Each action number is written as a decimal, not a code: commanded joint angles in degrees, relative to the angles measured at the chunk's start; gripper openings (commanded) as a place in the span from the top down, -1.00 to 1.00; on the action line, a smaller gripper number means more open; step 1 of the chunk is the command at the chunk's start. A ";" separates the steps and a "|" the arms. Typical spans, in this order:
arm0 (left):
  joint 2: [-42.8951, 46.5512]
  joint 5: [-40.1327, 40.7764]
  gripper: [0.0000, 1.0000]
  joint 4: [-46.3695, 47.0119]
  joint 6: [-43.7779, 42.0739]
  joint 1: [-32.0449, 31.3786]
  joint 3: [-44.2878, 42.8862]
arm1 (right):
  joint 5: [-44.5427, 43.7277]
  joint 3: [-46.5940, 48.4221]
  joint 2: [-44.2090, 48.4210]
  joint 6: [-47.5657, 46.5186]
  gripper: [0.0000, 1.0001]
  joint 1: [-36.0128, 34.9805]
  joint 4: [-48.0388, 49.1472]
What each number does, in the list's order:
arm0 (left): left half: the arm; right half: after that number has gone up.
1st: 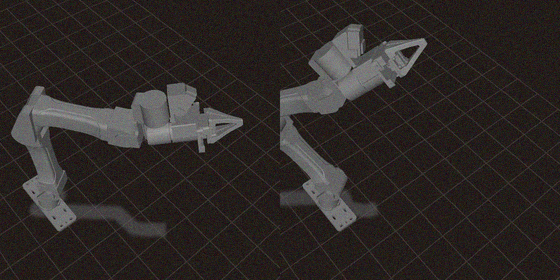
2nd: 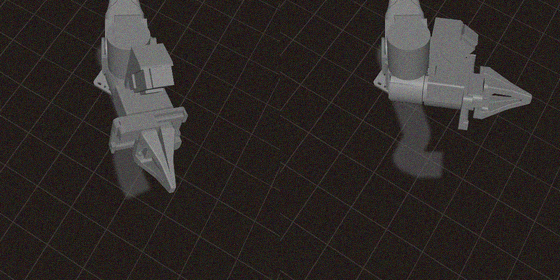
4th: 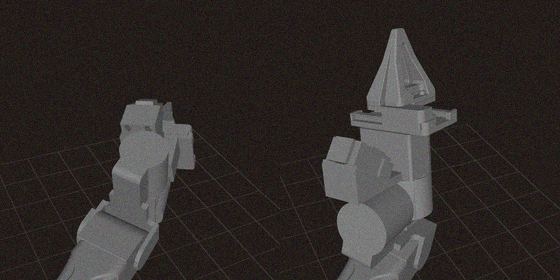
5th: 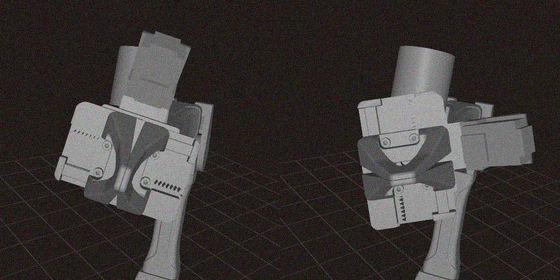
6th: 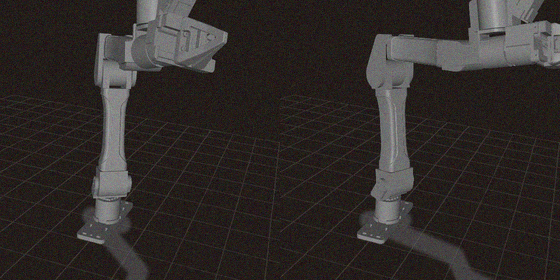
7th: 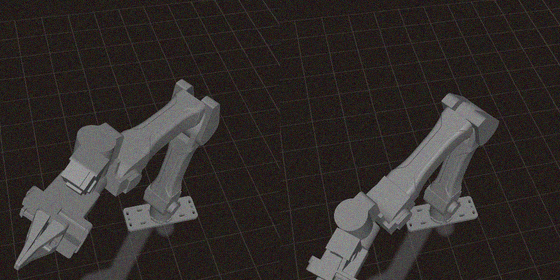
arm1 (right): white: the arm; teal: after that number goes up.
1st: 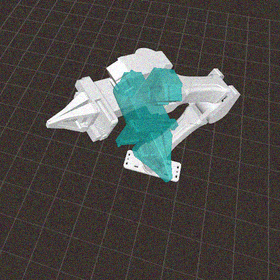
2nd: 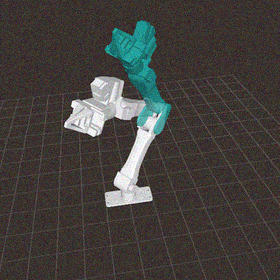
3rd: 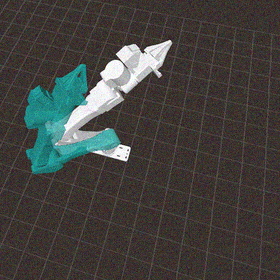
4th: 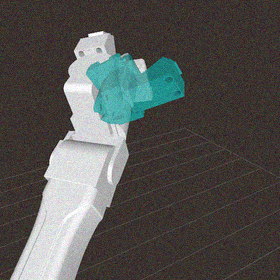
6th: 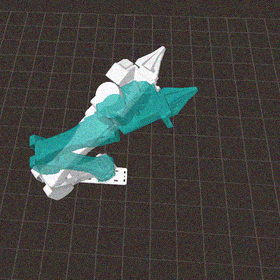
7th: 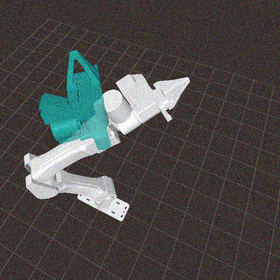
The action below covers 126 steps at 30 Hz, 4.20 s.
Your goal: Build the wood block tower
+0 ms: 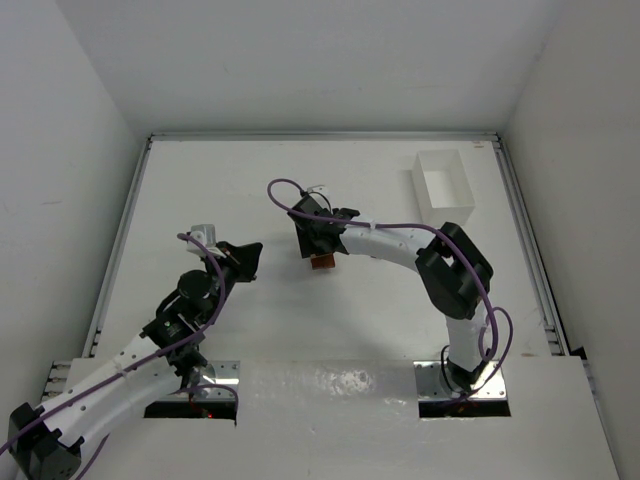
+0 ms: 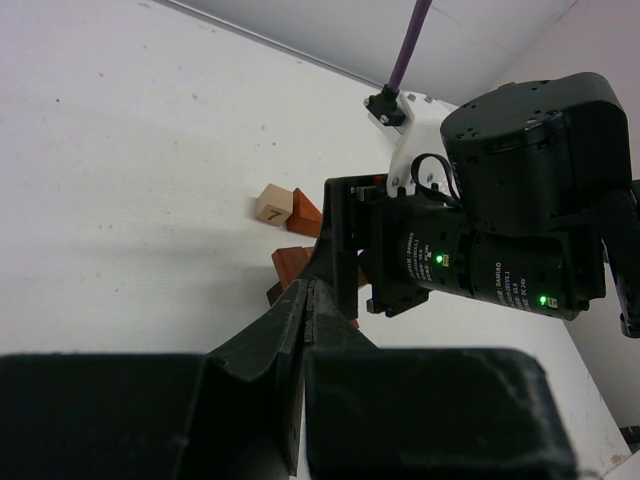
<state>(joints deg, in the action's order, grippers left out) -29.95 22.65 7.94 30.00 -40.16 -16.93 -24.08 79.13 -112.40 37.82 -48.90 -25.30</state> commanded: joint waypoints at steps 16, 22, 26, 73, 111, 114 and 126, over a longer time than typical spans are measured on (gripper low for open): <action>-0.02 -0.68 1.00 2.69 -0.64 -0.62 -0.21 | -2.20 0.49 1.48 1.11 -0.50 -0.05 2.27; 0.16 -0.16 1.00 2.34 -0.64 -0.62 -0.30 | -0.72 1.28 5.08 -0.99 -0.61 0.39 3.41; 1.65 0.72 1.00 1.72 -0.91 -0.71 -0.39 | -0.18 1.38 8.07 -3.19 -0.62 1.61 4.20; -2.56 7.67 1.00 1.55 -2.58 -0.71 -0.47 | 17.84 39.44 -28.49 -16.38 0.05 14.01 -11.18; -0.72 5.03 1.00 1.72 -2.05 -0.71 -0.30 | 10.63 1.73 10.36 -9.70 0.31 3.99 -1.79; -0.63 4.77 1.00 1.72 -1.96 -0.71 -0.30 | 10.28 0.76 10.01 -8.03 0.31 3.29 -1.15; -0.46 4.15 1.00 1.90 -1.87 -0.71 -0.21 | 9.57 2.43 6.67 -7.33 0.27 2.50 -1.42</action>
<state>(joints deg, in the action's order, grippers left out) -30.96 27.49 7.55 28.32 -40.21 -16.93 -13.50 79.57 -104.79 29.65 -45.95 -28.36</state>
